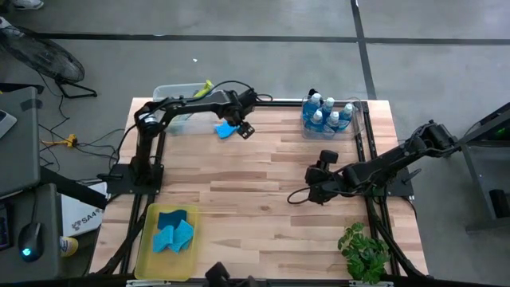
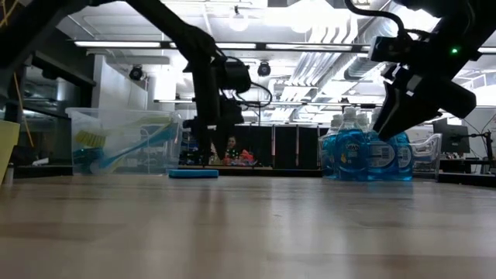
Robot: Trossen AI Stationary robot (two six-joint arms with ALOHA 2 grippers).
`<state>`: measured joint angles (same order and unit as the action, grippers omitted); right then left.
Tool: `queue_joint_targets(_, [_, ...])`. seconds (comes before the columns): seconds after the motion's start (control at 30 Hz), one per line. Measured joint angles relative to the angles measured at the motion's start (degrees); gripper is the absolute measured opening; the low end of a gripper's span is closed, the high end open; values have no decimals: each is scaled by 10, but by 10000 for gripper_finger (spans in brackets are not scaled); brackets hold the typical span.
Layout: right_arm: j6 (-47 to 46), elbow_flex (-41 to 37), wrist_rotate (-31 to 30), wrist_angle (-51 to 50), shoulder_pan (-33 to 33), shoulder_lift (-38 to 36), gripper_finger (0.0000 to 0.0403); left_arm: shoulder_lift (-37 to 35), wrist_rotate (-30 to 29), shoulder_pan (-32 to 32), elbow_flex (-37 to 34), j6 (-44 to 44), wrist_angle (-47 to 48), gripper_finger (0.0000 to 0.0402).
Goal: Pick & Place Kitchen Sink Supplies
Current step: Put the sponge into the yellow bin
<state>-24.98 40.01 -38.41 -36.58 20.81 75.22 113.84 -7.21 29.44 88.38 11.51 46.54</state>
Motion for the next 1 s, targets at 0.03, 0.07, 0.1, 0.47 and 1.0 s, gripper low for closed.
queue_joint_targets(0.03, [4, 0, 0, 1, -2, 0, 181, 5, -2, 2, 0, -5, 1, 264])
queue_joint_targets(0.07, [6, 0, 2, 3, -3, 0, 181, 10, -1, 2, 0, -8, 0, 264])
queue_joint_targets(0.1, [10, 0, 6, 3, -5, 0, 181, 17, -1, 2, 0, -9, -1, 264])
queue_joint_targets(0.47, [25, 0, 26, 22, -14, 0, 181, 45, -34, 2, 1, -13, 5, 263])
queue_joint_targets(1.0, [31, 0, 43, 37, -13, 0, 181, 78, -11, 24, 4, -4, 7, 183])
